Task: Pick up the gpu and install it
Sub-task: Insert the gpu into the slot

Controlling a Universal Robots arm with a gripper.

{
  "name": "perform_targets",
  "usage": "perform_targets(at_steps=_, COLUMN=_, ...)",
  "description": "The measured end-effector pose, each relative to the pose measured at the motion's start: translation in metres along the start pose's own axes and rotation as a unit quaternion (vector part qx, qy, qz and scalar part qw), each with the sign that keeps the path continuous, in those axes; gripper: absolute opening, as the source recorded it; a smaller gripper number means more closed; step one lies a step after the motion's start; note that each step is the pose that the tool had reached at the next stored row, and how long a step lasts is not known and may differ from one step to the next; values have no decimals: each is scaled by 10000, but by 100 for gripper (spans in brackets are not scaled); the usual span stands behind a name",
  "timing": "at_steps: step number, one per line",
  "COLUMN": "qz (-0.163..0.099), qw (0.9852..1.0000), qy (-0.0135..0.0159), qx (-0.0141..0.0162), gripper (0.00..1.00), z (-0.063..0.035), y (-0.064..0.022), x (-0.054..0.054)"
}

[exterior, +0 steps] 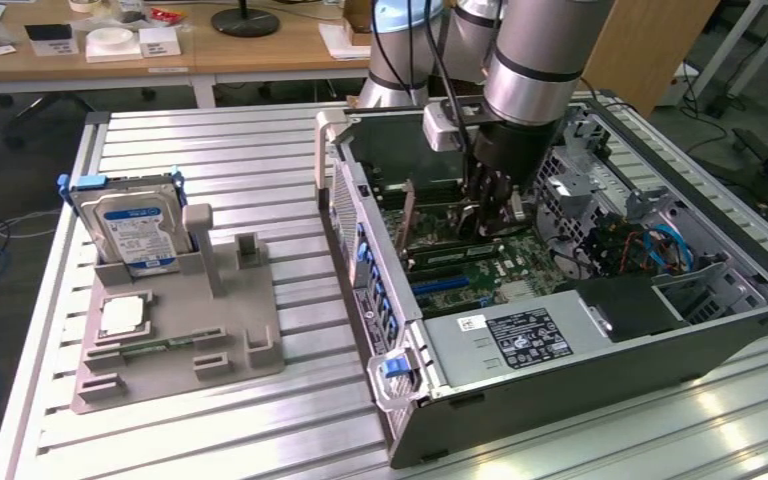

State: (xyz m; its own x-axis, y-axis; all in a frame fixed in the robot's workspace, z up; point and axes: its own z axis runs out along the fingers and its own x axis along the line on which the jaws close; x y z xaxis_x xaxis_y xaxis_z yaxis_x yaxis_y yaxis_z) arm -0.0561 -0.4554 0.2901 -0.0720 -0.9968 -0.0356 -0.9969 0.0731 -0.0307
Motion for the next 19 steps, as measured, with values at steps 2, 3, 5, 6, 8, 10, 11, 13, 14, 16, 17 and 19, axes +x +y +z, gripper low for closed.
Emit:
perform_targets(at_steps=2, qz=-14, qw=10000, qy=-3, qx=0, gripper=28, z=5, y=17, x=2)
perform_targets(at_steps=3, qz=-39, qw=10000, qy=-4, qx=0, gripper=28, z=8, y=31, x=4)
perform_targets(at_steps=5, qz=-87, qw=10000, qy=-7, qx=-3, gripper=28, z=27, y=46, x=7)
perform_targets(at_steps=6, qz=-95, qw=10000, qy=-9, qx=-3, gripper=28, z=46, y=47, x=8)
perform_targets(at_steps=8, qz=-106, qw=9999, qy=-11, qx=-9, gripper=28, z=81, y=48, x=17)
perform_targets(at_steps=10, qz=-113, qw=9999, qy=-14, qx=-12, gripper=28, z=110, y=54, x=35)
perform_targets(at_steps=11, qz=-119, qw=9999, qy=-15, qx=-13, gripper=28, z=118, y=75, x=39)
perform_targets(at_steps=13, qz=-126, qw=9999, qy=-18, qx=-13, gripper=28, z=134, y=112, x=44)
perform_targets(at_steps=14, qz=-129, qw=9999, qy=-18, qx=-13, gripper=28, z=144, y=117, x=48)
perform_targets(at_steps=16, qz=-134, qw=9999, qy=-18, qx=-21, gripper=28, z=172, y=118, x=56)
perform_targets(at_steps=17, qz=-135, qw=9999, qy=-18, qx=-28, gripper=28, z=190, y=118, x=59)
perform_targets(at_steps=19, qz=-139, qw=9999, qy=-17, qx=-39, gripper=28, z=226, y=118, x=69)
